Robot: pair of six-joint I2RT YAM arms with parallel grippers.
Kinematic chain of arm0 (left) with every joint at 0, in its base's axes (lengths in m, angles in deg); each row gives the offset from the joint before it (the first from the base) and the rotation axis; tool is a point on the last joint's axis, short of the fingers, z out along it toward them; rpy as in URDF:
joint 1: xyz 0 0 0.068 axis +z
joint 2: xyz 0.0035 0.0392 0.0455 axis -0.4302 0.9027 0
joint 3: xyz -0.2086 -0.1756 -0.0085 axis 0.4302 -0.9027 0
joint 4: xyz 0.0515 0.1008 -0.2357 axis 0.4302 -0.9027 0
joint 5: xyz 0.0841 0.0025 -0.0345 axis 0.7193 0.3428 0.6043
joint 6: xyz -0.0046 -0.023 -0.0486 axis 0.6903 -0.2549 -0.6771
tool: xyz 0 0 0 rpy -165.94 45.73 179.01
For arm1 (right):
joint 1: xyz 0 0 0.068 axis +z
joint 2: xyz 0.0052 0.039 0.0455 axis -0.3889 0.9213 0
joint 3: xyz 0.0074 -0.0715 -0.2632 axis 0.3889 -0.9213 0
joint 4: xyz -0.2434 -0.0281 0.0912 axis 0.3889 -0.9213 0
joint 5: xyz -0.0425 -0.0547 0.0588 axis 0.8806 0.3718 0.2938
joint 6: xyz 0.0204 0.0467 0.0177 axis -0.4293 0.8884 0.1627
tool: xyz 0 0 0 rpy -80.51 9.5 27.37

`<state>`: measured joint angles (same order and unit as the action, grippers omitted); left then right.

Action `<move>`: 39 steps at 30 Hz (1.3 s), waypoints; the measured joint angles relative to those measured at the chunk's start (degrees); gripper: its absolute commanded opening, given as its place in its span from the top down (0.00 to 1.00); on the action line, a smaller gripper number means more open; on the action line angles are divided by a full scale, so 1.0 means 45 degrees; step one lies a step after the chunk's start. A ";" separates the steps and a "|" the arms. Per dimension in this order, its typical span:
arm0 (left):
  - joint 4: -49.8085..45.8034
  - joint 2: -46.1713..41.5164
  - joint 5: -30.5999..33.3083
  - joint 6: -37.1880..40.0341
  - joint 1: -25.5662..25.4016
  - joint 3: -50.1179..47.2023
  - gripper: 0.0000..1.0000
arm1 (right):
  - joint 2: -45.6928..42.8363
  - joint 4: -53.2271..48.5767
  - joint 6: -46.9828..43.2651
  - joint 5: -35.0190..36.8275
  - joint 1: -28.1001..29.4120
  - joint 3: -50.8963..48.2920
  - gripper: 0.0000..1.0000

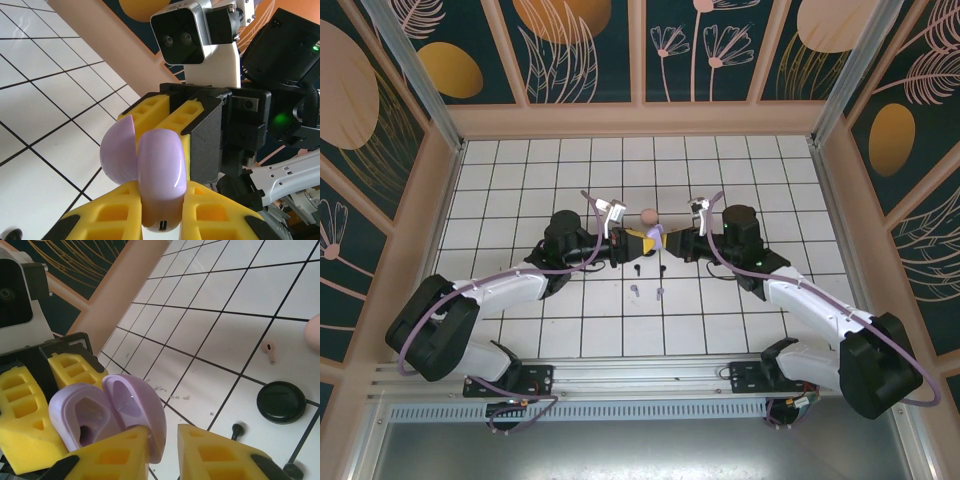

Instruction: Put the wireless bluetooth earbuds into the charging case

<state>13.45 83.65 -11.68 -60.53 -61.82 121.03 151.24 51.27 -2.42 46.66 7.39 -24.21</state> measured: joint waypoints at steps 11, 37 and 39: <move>0.0029 0.0005 0.0199 -0.0053 0.0000 0.0000 0.57 | -0.0005 -0.0126 -0.0092 0.0126 0.0073 0.0126 1.00; -1.2424 0.0529 0.1530 0.8286 0.0486 0.7465 0.27 | 0.1268 -0.7601 -0.6290 0.3818 -0.0160 0.5663 1.00; -1.3304 0.1020 0.1321 0.8733 0.0486 0.7961 0.31 | 0.1321 -0.7849 -0.6630 0.3774 -0.0160 0.5785 1.00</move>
<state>-46.41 88.24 -5.73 -21.23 -59.63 156.85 157.19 15.95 -32.25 63.64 6.67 1.82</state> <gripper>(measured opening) 0.717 0.049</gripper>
